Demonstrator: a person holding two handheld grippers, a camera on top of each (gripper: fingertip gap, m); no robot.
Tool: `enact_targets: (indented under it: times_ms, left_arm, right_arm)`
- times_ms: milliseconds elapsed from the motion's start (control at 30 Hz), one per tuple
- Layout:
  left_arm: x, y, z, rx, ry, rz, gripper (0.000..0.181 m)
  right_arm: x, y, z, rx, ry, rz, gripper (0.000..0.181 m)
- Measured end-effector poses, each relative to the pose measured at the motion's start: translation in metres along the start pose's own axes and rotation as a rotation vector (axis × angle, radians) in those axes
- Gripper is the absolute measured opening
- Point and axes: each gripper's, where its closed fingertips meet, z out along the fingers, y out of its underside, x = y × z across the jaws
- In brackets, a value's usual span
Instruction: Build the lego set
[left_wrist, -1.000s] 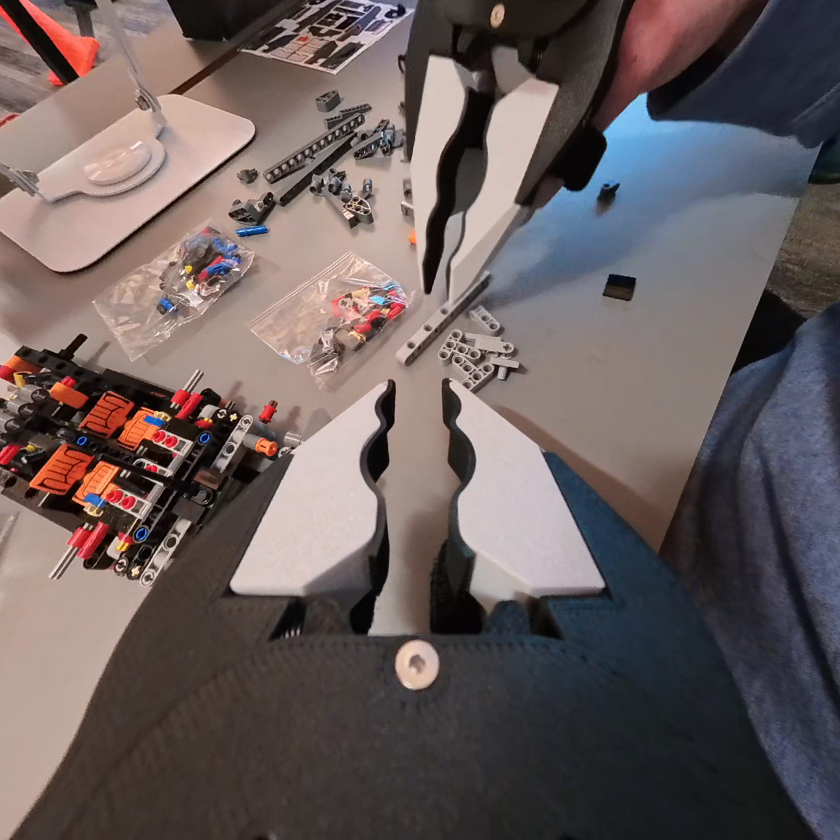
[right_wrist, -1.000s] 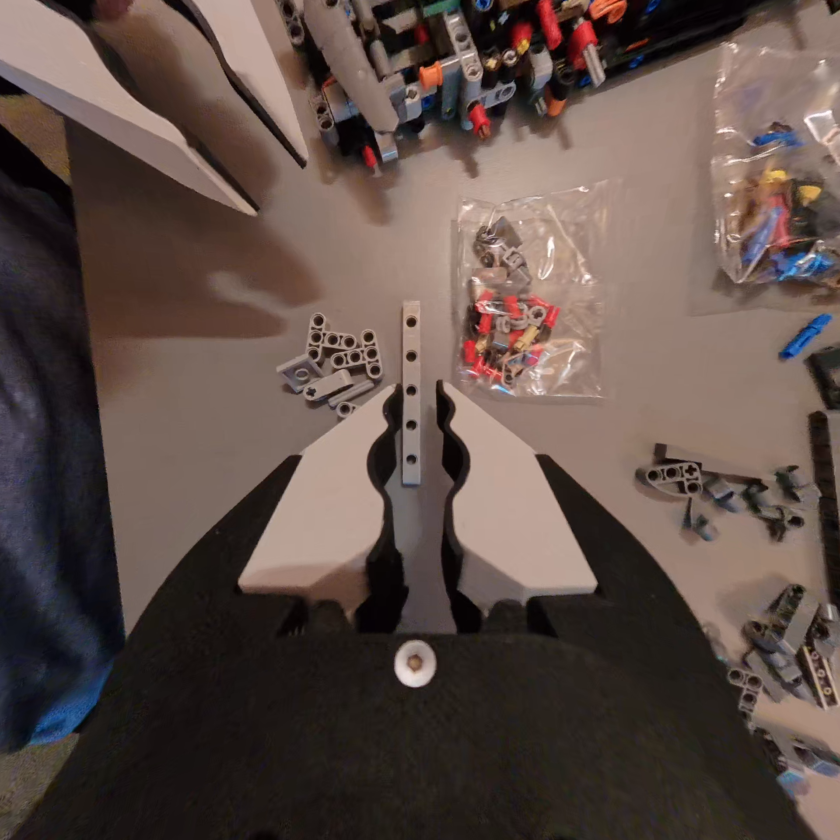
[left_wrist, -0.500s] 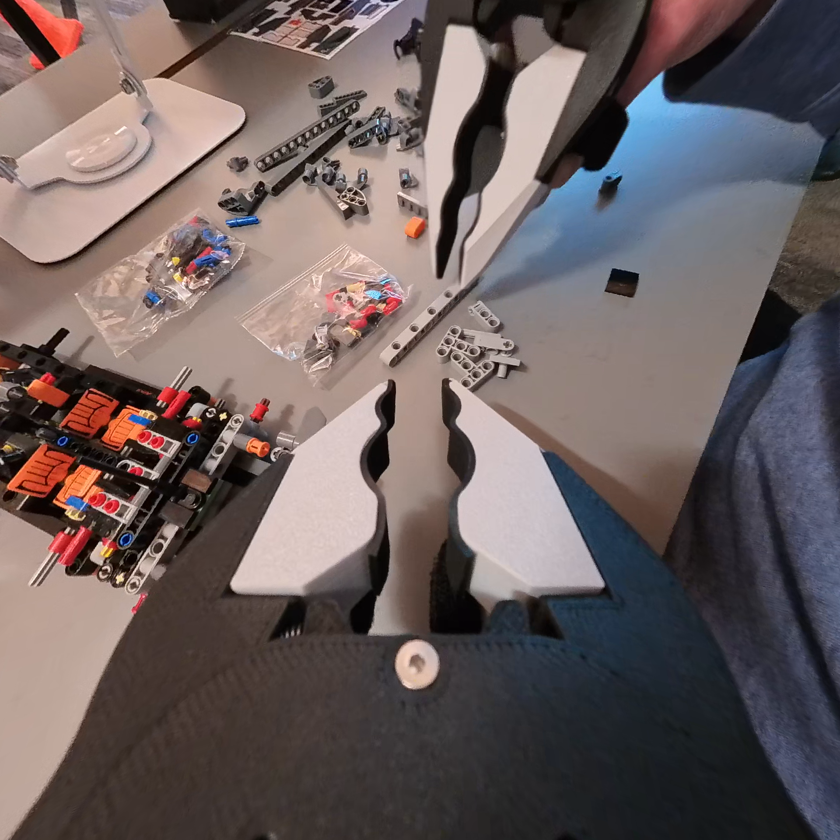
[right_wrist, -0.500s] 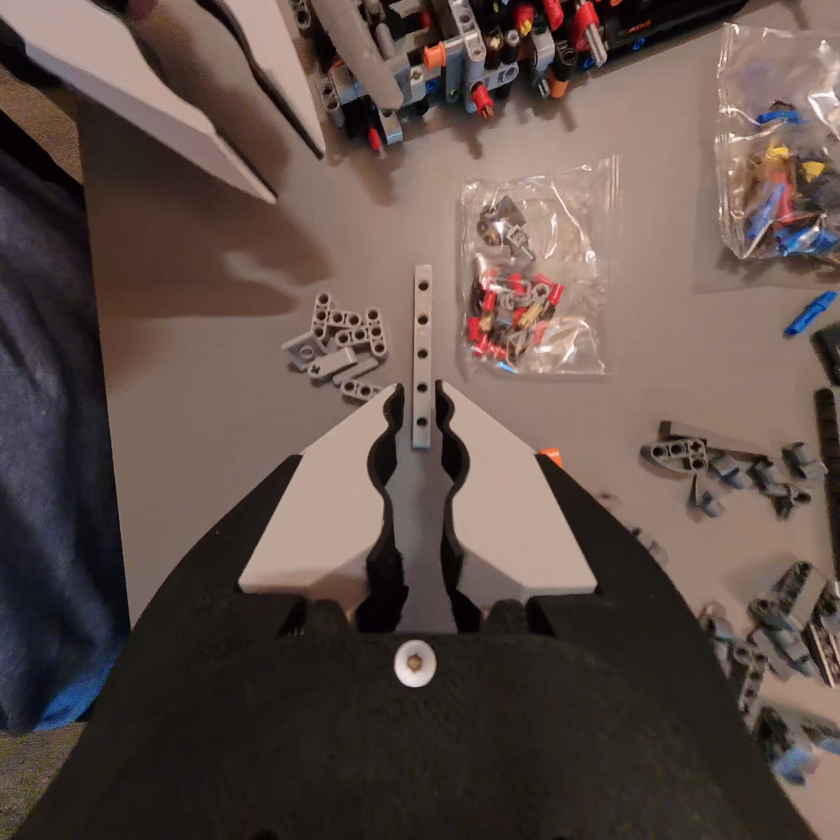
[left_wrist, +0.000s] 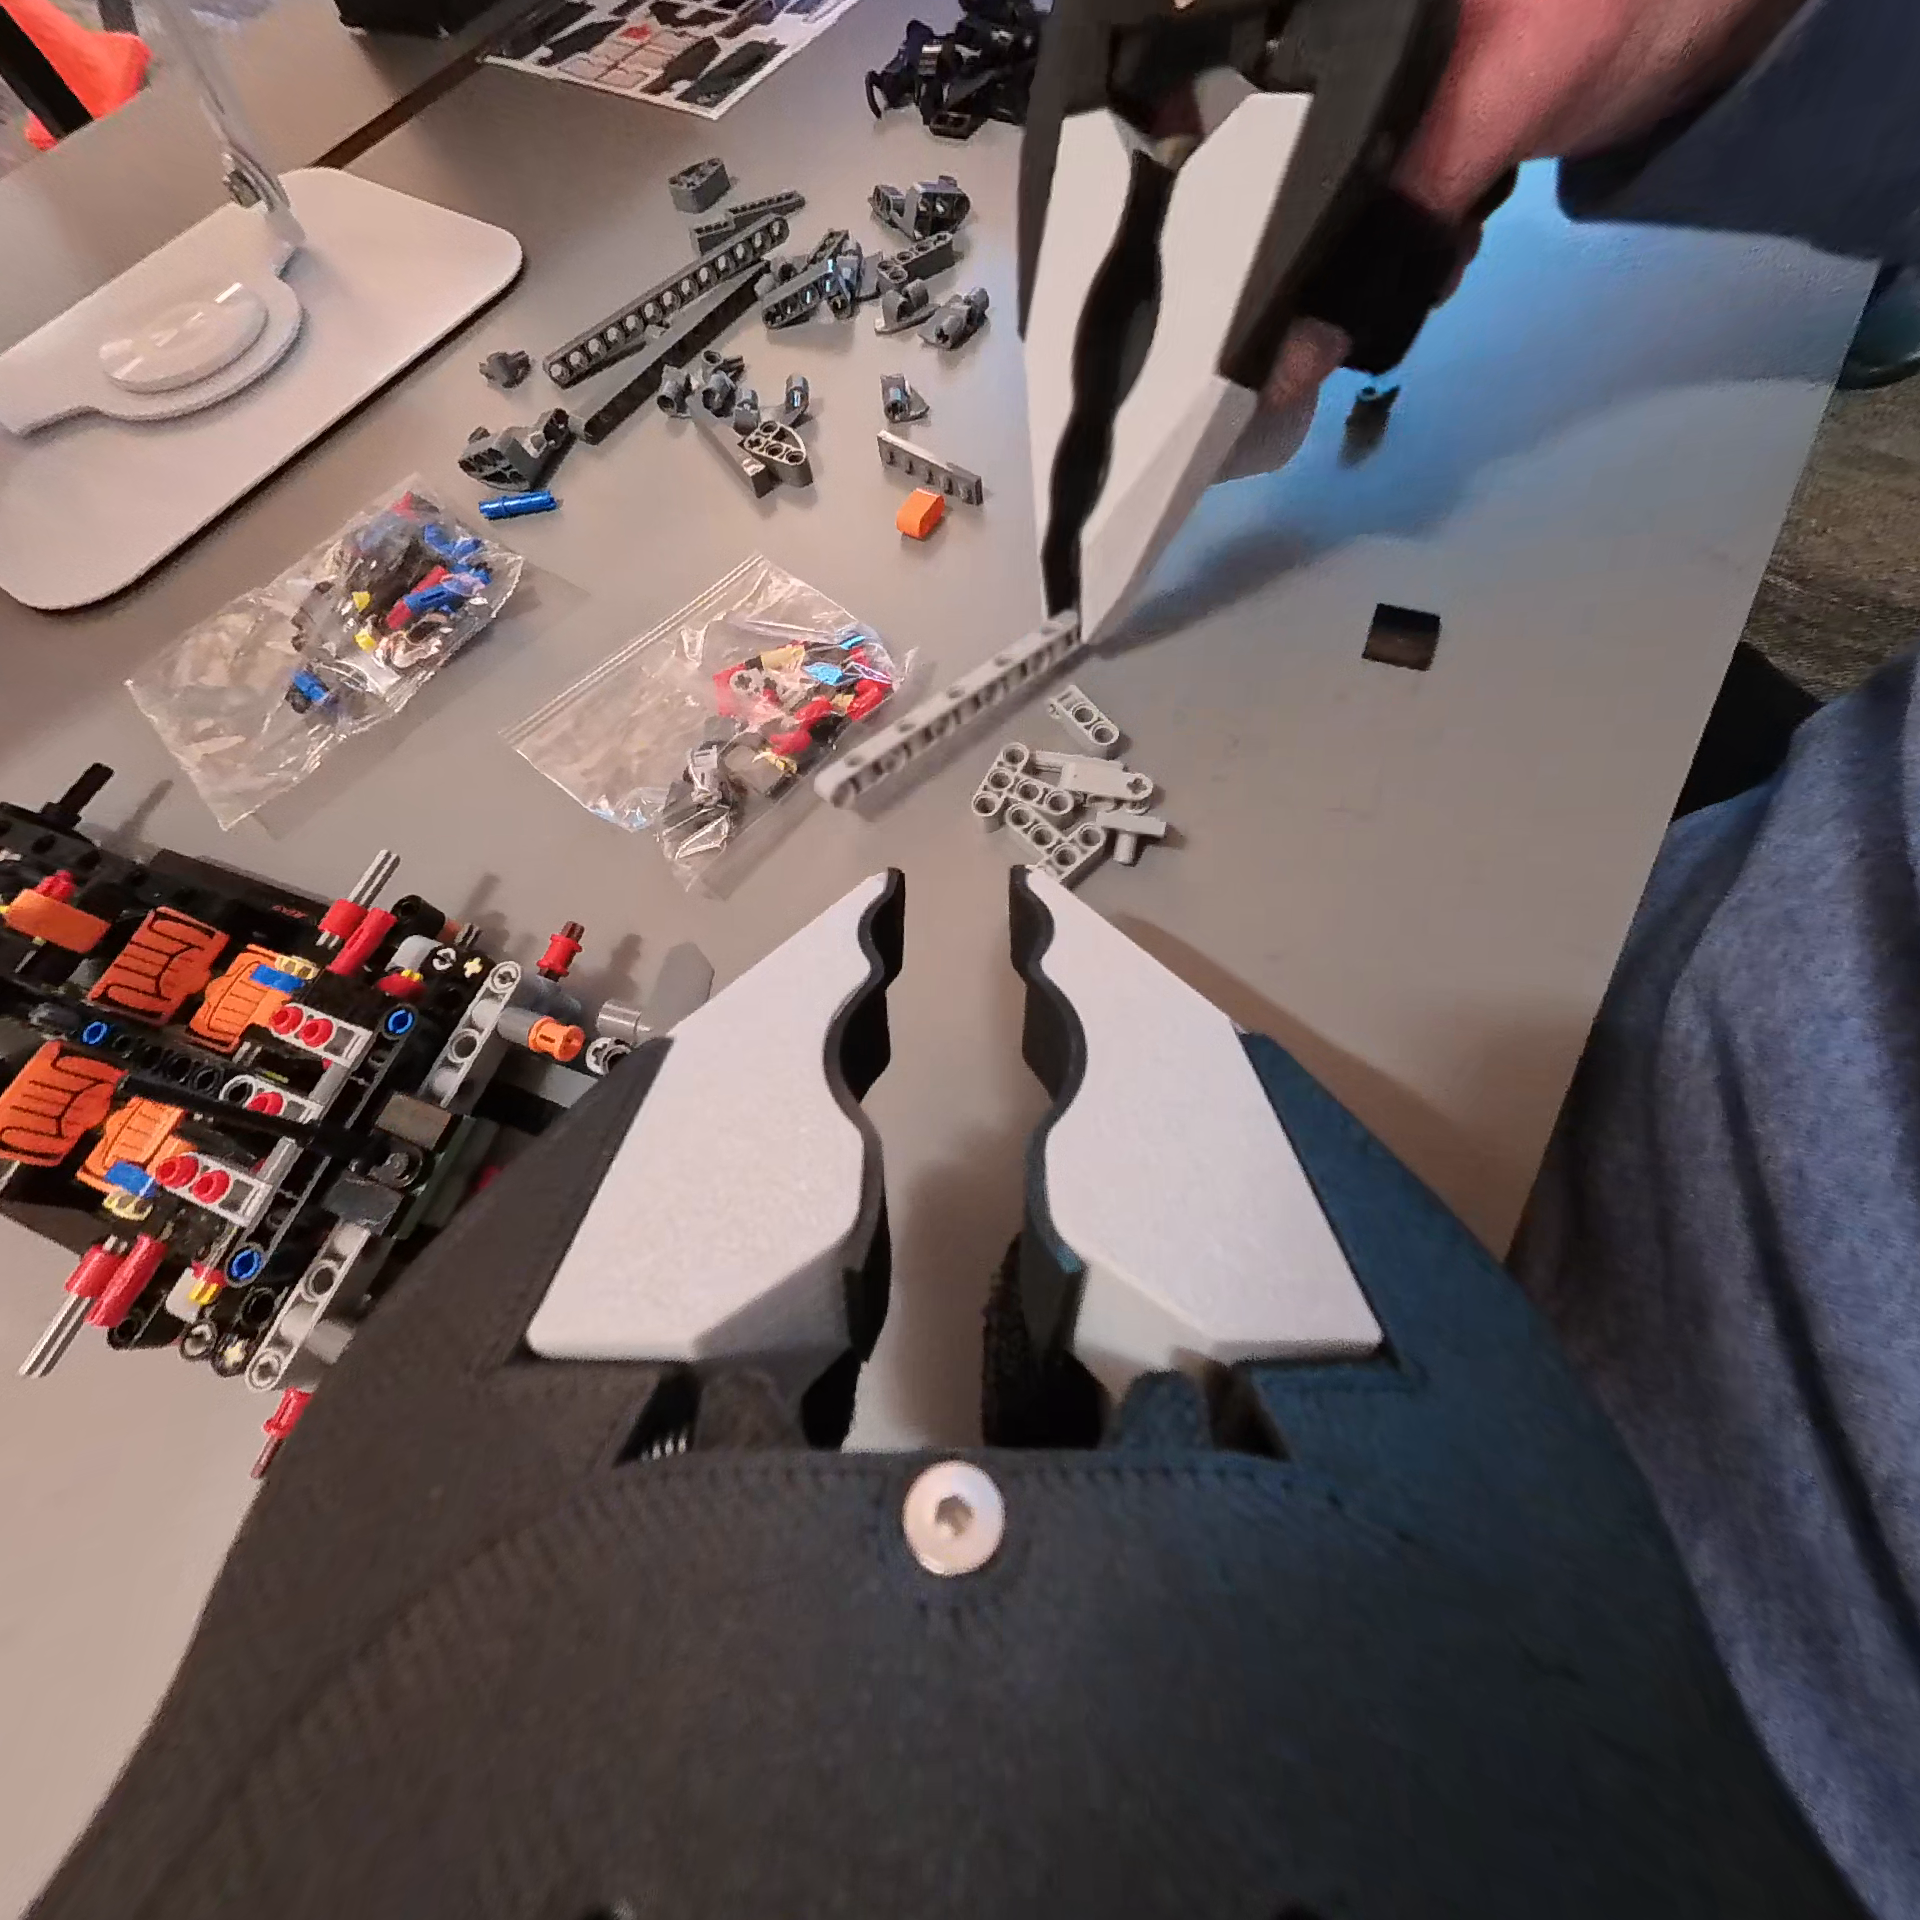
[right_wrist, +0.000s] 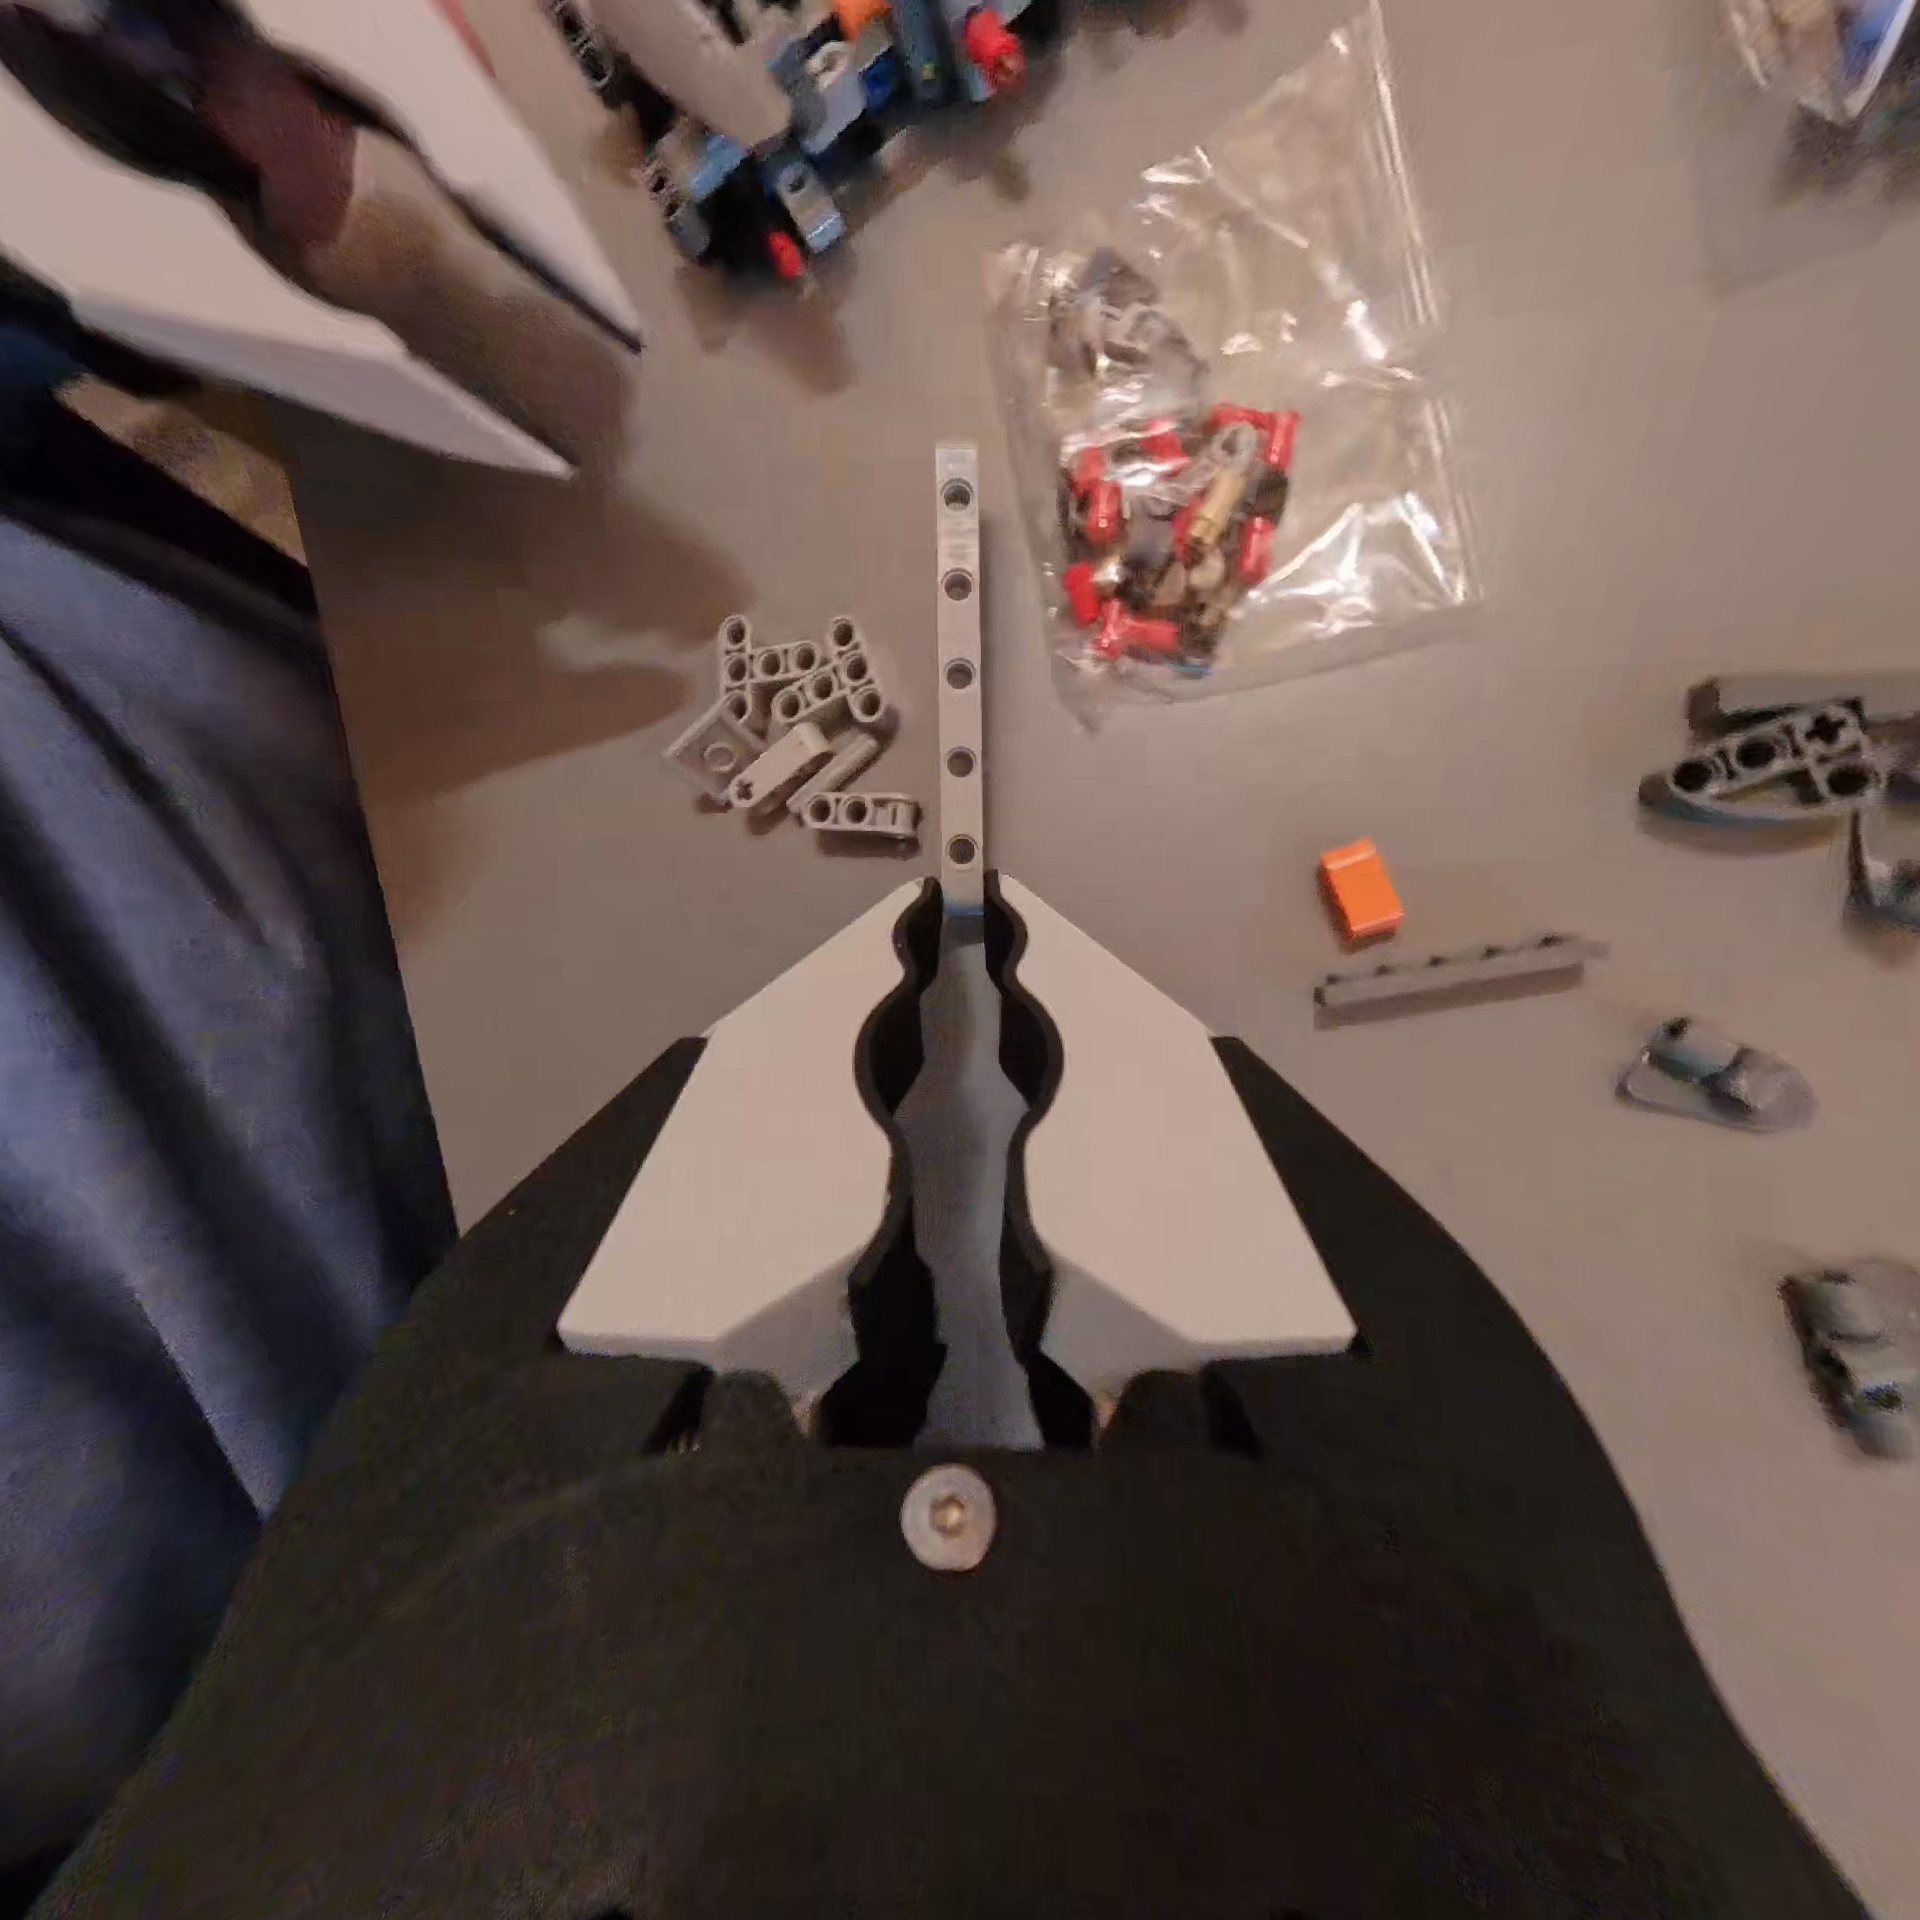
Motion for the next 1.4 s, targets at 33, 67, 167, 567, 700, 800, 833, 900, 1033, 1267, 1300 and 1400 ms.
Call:
enact_targets:
  times_ms: [33,67,167,567,700,800,833,900,1033,1267,1300,1400]
  left_arm:
    - [0.001,0.0,0.0,-0.002,0.002,0.002,0.018]
    - [0.001,0.0,0.001,-0.004,0.004,0.005,0.018]
    - [0.002,0.0,0.002,-0.006,0.005,0.008,0.018]
    - [0.001,-0.005,0.008,-0.026,-0.006,0.067,0.02]
    - [0.005,-0.012,0.011,-0.02,0.004,0.091,0.02]
    - [0.007,-0.008,0.012,-0.032,0.004,0.09,0.02]
    - [0.006,-0.007,0.012,-0.034,0.001,0.089,0.02]
    - [0.005,-0.007,0.011,-0.032,-0.004,0.084,0.019]
    - [0.004,-0.006,0.01,-0.031,-0.01,0.08,0.019]
    - [0.006,-0.005,0.013,-0.035,-0.003,0.079,0.019]
    - [0.006,-0.004,0.013,-0.036,-0.005,0.079,0.019]
    - [0.004,-0.003,0.013,-0.041,-0.01,0.074,0.019]
  right_arm:
    - [0.002,0.001,0.0,-0.01,-0.009,0.045,0.009]
    - [0.003,0.001,0.0,-0.022,-0.016,0.078,0.015]
    - [0.009,-0.003,-0.003,-0.019,0.021,0.1,0.026]
    - [-0.002,-0.001,-0.007,-0.037,0.298,-0.365,0.007]
    - [0.011,0.004,-0.002,-0.073,0.401,-0.427,0.002]
    - [0.006,0.002,0.003,-0.054,0.388,-0.442,0.0]
    - [0.004,0.002,0.003,-0.052,0.386,-0.444,0.0]
    - [0.002,0.0,0.002,-0.039,0.366,-0.428,0.008]
    - [0.013,-0.004,-0.019,0.01,0.38,-0.376,0.008]
    - [0.102,0.004,-0.096,0.117,0.516,-0.079,0.007]
    - [0.115,0.008,-0.1,0.109,0.528,-0.057,0.009]
    - [0.144,0.014,-0.1,0.072,0.549,-0.026,0.01]
